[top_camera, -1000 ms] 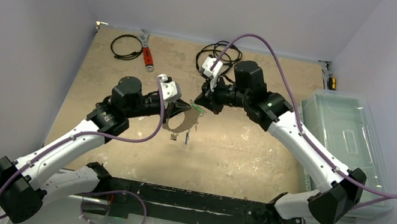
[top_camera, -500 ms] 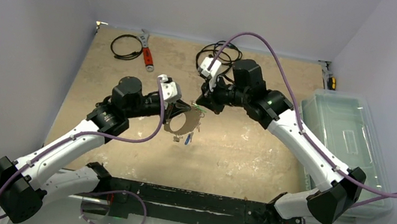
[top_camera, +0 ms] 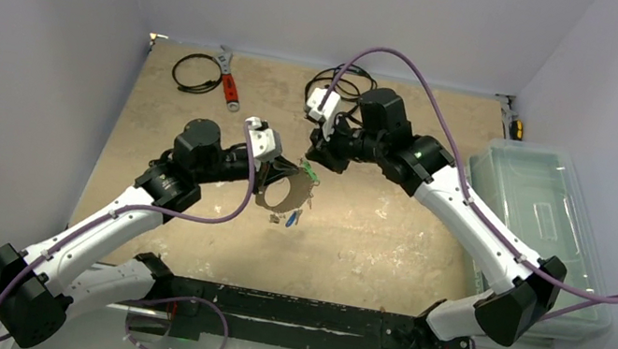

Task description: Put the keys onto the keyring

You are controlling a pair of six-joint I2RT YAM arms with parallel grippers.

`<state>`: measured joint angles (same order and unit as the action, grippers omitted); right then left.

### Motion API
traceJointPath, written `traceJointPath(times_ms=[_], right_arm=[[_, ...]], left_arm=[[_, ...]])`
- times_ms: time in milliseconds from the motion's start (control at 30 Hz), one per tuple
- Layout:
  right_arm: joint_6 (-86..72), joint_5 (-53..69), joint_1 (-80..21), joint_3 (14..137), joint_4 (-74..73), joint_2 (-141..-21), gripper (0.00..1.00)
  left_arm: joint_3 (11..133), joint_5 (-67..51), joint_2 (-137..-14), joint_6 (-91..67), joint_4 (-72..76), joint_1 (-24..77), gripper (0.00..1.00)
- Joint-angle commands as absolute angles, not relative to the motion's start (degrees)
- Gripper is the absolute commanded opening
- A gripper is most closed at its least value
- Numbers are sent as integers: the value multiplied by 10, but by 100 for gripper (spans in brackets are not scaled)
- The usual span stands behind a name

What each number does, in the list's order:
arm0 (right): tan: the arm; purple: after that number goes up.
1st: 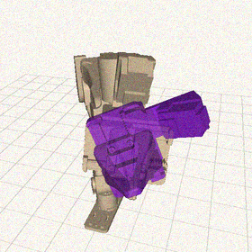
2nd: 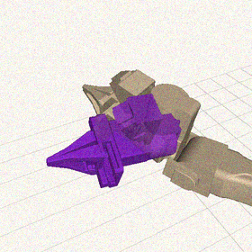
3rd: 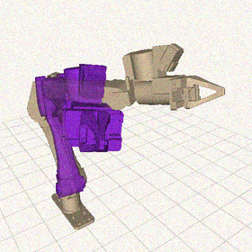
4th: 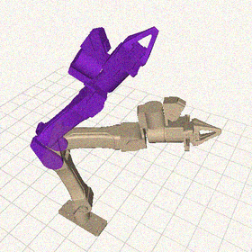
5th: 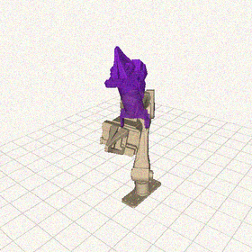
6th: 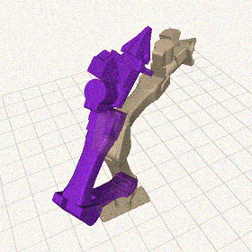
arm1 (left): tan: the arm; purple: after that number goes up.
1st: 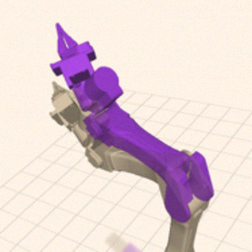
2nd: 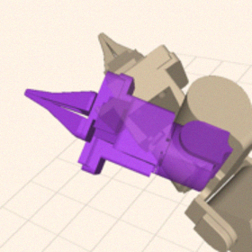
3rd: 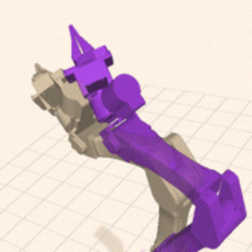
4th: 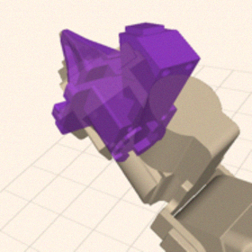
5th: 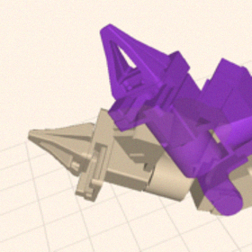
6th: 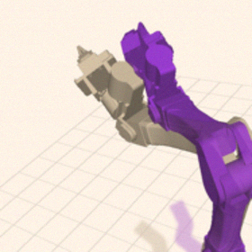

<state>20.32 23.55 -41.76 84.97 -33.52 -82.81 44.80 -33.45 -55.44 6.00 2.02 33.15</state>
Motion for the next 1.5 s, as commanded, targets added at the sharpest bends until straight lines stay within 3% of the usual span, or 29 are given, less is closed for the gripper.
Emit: traceJointPath(times_ms=[0,100,233,433,600,833,1133,1333,1467], right_arm=[[228,200,-416,878,-337,-830,19],[229,193,-416,874,-327,-826,36],[218,151,-417,864,-309,-817,47],[183,129,-416,823,-251,-769,49],[156,86,-415,775,-205,-713,58],[158,246,-416,744,-225,-696,56],[149,289,-417,741,-237,-730,55],[141,239,-428,725,-227,-742,69],[138,173,-444,712,-210,-745,72]], left_arm=[[477,-360,-549,51,53,333,0],[478,-360,-548,52,53,334,0],[478,-355,-548,52,53,333,0],[477,-338,-545,53,51,334,0],[478,-326,-544,54,51,333,0],[477,-322,-543,54,50,334,0],[478,-320,-541,53,48,333,0],[477,-315,-541,53,48,334,0],[478,-311,-541,51,49,333,0]])
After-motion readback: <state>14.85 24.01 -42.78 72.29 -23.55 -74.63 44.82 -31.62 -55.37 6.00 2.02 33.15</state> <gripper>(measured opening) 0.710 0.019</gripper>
